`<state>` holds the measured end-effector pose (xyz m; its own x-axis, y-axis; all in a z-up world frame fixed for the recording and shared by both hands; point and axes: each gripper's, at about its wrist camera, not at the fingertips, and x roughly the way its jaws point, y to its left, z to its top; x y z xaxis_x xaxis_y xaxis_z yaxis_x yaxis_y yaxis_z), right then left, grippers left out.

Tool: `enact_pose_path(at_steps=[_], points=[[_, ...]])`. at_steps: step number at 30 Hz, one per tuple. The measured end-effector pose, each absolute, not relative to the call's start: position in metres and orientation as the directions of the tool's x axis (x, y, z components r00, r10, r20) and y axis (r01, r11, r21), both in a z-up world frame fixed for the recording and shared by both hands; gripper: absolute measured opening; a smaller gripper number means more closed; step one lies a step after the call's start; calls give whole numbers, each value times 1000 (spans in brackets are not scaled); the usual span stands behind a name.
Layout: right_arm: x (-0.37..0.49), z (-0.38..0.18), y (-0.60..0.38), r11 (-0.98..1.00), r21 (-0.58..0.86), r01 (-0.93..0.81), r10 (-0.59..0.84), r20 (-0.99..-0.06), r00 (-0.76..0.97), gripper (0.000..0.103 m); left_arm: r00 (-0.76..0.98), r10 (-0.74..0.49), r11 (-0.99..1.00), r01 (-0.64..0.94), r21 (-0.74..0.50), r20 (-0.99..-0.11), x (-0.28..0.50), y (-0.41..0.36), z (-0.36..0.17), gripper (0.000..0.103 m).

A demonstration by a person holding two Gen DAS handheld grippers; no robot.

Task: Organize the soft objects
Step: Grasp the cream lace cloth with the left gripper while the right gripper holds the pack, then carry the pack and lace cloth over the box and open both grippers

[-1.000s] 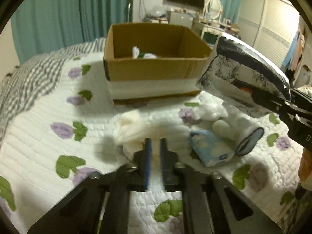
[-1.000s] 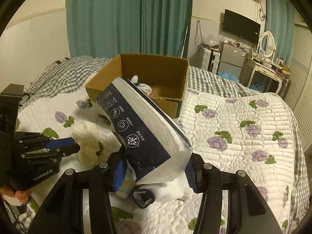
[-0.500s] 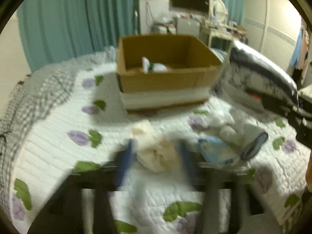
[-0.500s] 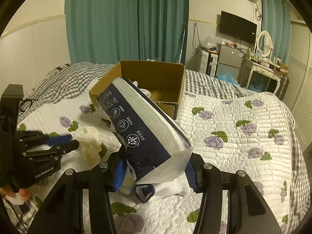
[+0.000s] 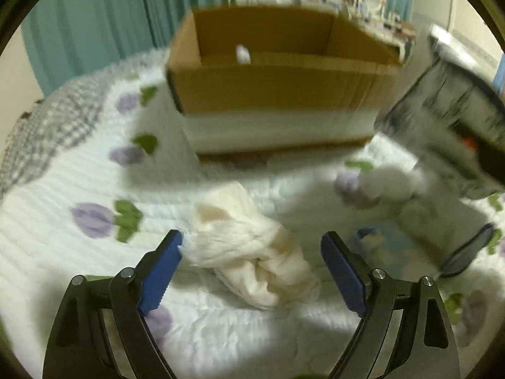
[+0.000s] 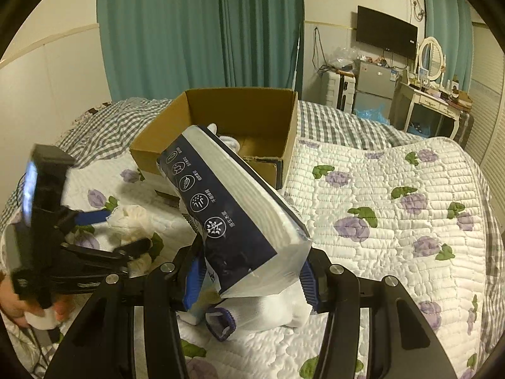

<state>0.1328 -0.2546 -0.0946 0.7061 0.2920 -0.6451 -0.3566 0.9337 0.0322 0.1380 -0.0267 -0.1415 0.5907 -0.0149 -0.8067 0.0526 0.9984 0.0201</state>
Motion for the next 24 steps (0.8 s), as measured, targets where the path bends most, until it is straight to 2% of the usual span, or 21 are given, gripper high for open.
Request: enact_pose_path(at_steps=[2,5,7,8,14,18,24], points=[[137,-99,-255,934,36,-355,290,-654,699,50,542,-28,998,67,10,-840,147,-30,-157,86],[139,-101,-255,933,43,-357,296,-657,694,51,529,-73,996,81,-35,-845,150,-29,-165,53],[138,-101,-254,933,38,-358,293,-656,696,51,527,-71,996,82,-33,-847,149,-28,-165,39],[138,-101,-254,933,36,-358,293,-655,696,51,529,-80,995,88,-40,-845,148,-28,-163,28],[130,-95,-254,935,29,-353,286,-649,705,50,578,-134,989,125,-74,-805,126,-27,-133,25],[122,-79,-257,937,44,-348,296,-629,719,50,621,-164,985,146,-92,-766,109,-23,-94,25],[116,-29,-249,937,-3,-350,288,-562,775,50,718,-161,982,186,-36,-677,98,-34,-18,26]])
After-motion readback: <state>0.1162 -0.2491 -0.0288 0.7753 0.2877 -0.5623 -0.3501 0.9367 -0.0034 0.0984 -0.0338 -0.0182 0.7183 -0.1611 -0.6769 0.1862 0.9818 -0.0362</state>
